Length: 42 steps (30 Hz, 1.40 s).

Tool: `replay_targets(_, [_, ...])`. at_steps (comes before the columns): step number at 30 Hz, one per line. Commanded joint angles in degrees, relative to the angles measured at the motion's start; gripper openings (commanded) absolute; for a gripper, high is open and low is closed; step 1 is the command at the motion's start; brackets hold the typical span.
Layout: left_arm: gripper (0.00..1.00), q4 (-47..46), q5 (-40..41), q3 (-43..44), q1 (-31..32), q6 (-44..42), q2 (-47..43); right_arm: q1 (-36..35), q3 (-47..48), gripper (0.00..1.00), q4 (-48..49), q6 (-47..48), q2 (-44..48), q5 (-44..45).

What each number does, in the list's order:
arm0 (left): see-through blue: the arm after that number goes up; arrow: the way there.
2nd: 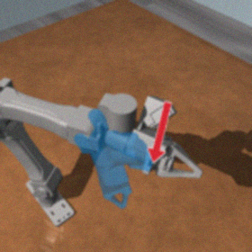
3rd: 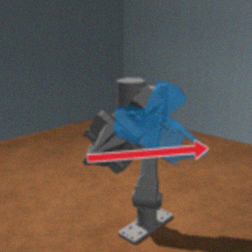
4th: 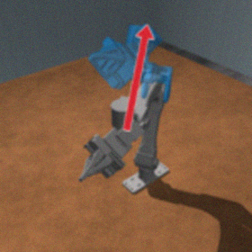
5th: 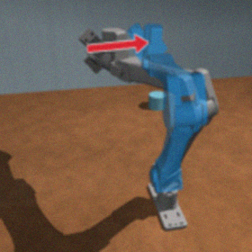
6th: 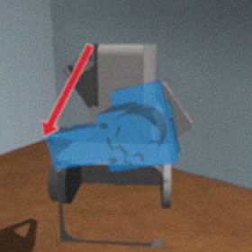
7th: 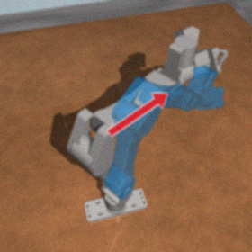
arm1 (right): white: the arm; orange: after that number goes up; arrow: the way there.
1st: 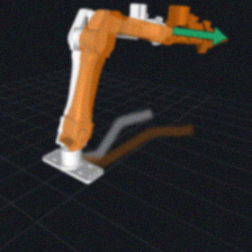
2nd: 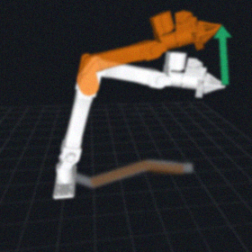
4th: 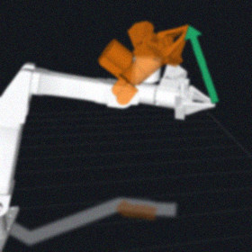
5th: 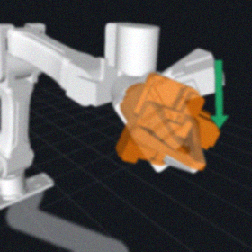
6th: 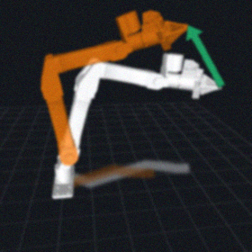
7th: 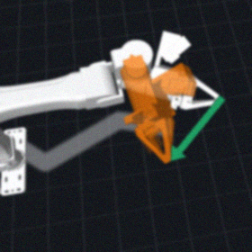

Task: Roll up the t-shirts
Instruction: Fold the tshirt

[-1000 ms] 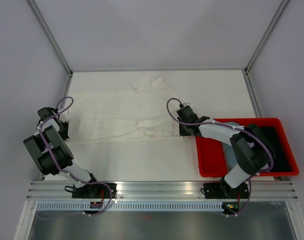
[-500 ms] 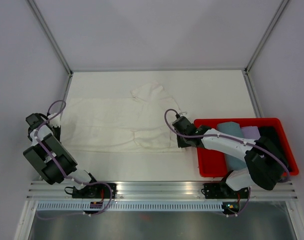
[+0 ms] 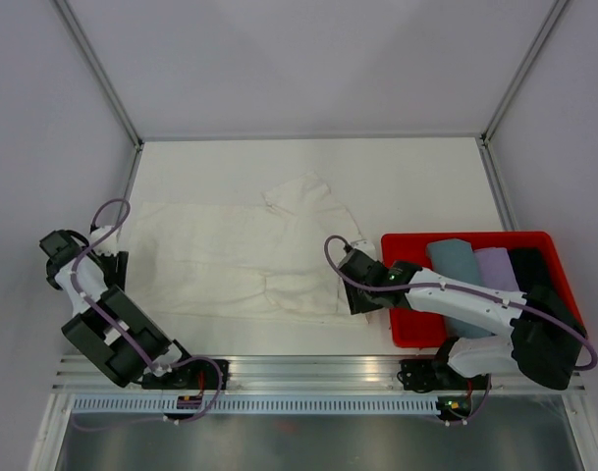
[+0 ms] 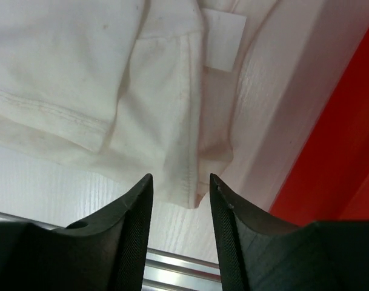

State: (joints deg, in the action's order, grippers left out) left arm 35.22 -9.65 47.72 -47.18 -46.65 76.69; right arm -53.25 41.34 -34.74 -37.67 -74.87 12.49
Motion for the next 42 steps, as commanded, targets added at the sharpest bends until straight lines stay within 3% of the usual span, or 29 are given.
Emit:
replay_targets(1, [0.70, 3.97, -5.20, 5.00, 0.15, -2.04, -4.87, -0.10, 6.98, 0.50, -2.70, 1.89, 3.50, 0.17])
replay_targets(4, [0.67, 7.31, -9.59, 7.99, 2.25, -0.46, -7.94, -0.01, 15.41, 0.57, -3.05, 6.72, 1.67, 0.34])
replay_targets(7, [0.67, 7.41, -7.76, 8.52, 7.43, 2.61, -9.45, 2.70, 23.85, 0.59, -1.57, 12.78, -2.29, -2.11])
replay_targets(10, [0.68, 7.32, -3.82, 14.30, 18.48, 9.72, -7.87, 9.20, 31.24, 0.58, 1.42, 18.32, -7.38, -5.97])
replay_targets(14, [0.68, 5.13, 2.34, 24.24, 26.51, 22.00, 0.02, 18.16, 44.39, 0.58, 3.28, 22.28, -19.92, -7.57])
replay_targets(19, [0.70, -0.41, 11.72, 36.97, 31.52, 28.90, 15.22, 23.36, 54.27, 0.57, 6.34, 22.56, -32.86, -10.55])
replay_targets(22, [0.71, -0.50, 20.60, 44.61, 31.80, 29.07, 25.86, 25.74, 57.09, 0.56, 8.80, 21.77, -38.67, -10.47])
replay_targets(28, [0.71, 2.39, 24.76, 53.52, 31.80, 28.46, 41.85, 28.99, 66.04, 0.58, 8.64, 21.06, -51.66, -10.38])
replay_targets(34, [0.71, 2.57, 25.55, 56.06, 31.80, 28.38, 46.80, 28.91, 73.87, 0.59, 8.11, 20.80, -62.31, -11.18])
replay_targets(37, [0.72, 2.66, 28.02, 57.83, 31.19, 27.06, 49.96, 29.08, 74.50, 0.59, 9.08, 19.92, -65.13, -12.31])
replay_targets(42, [0.70, 3.36, 23.28, 58.71, 30.57, 27.85, 51.54, 29.00, 72.57, 0.58, 10.92, 18.77, -65.93, -14.60])
